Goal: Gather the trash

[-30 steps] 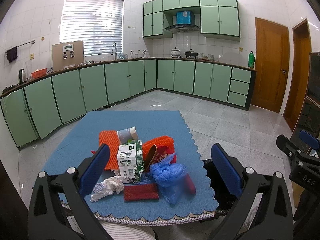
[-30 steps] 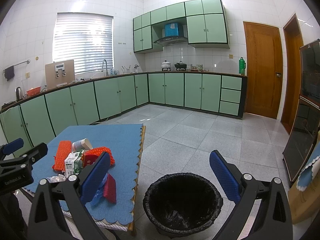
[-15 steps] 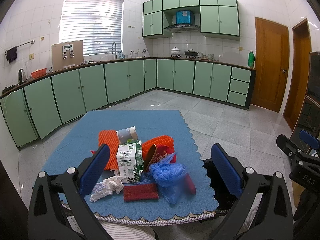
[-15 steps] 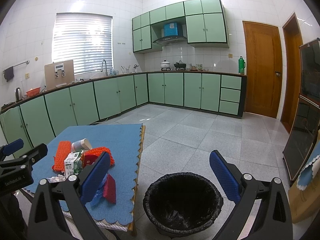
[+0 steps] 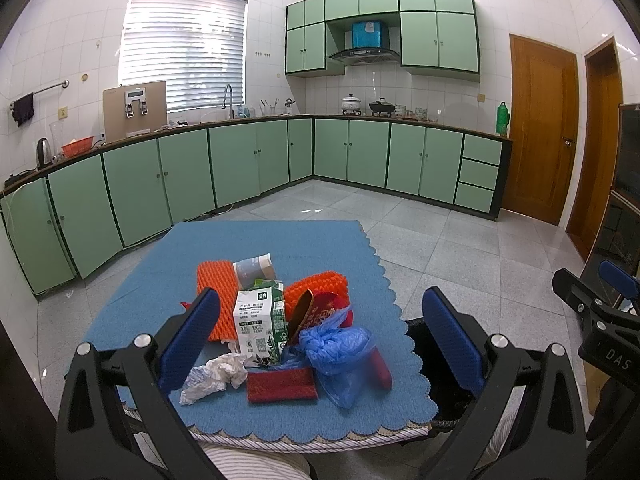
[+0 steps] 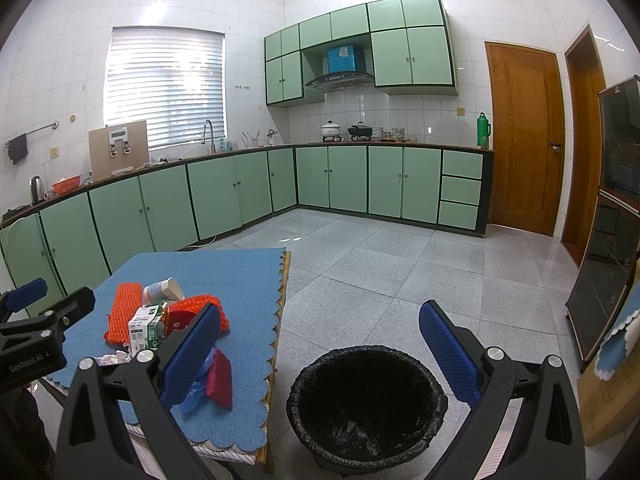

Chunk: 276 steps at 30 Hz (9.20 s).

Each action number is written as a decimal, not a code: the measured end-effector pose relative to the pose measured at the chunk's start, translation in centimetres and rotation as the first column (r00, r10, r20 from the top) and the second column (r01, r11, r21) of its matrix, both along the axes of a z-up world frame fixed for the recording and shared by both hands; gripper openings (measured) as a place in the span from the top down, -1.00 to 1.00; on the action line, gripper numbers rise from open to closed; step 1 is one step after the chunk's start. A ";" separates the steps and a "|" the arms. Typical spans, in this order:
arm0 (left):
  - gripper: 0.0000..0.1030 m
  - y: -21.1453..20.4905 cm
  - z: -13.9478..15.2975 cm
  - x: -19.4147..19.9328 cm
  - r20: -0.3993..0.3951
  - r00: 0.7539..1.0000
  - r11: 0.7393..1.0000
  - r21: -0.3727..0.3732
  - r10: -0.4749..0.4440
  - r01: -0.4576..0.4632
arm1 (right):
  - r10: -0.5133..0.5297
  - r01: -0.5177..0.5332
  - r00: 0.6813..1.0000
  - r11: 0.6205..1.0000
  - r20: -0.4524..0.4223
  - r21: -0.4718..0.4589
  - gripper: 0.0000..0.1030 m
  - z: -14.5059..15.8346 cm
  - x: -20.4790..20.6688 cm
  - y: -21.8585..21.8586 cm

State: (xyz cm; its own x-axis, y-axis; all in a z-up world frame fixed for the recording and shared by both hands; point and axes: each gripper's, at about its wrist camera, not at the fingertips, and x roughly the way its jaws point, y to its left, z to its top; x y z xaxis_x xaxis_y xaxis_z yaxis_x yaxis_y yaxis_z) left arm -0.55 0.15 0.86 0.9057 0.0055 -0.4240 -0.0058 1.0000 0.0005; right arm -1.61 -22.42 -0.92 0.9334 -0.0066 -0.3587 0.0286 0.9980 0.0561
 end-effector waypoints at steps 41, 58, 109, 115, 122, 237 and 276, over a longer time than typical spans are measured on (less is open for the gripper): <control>-0.90 5.7 -3.8 2.7 -0.020 0.994 0.994 -0.013 0.104 -0.104 | 0.114 -0.112 0.992 0.993 -0.061 0.029 -0.88 -3.6 4.4 3.5; -0.90 12.1 -11.5 5.7 -0.213 0.954 0.977 0.020 0.212 -0.212 | 0.310 -0.309 0.928 0.950 -0.205 0.037 -0.74 -10.4 10.8 12.5; 0.72 12.5 -8.8 6.8 -0.170 0.984 0.991 -0.119 0.046 -0.067 | 0.598 -0.589 0.800 0.798 -0.050 0.126 0.96 -5.1 10.2 14.1; 0.73 10.6 -8.0 7.4 -0.151 0.988 0.991 -0.130 -0.001 -0.019 | 0.550 -0.543 0.835 0.827 -0.007 0.145 0.96 -3.6 10.1 11.1; 0.73 6.6 -5.8 8.8 -0.090 0.991 0.988 -0.125 -0.100 0.088 | 0.477 -0.481 0.877 0.864 0.066 0.149 0.96 -1.0 9.1 6.7; -0.63 6.1 -17.3 8.6 -0.294 0.956 0.990 -0.140 -0.018 -0.025 | 0.362 -0.351 0.907 0.932 -0.215 0.092 0.74 -15.9 10.7 11.0; -0.59 5.4 -15.5 8.3 -0.290 0.957 0.992 -0.123 -0.015 -0.022 | 0.373 -0.364 0.908 0.928 -0.191 0.083 0.75 -13.6 10.5 9.9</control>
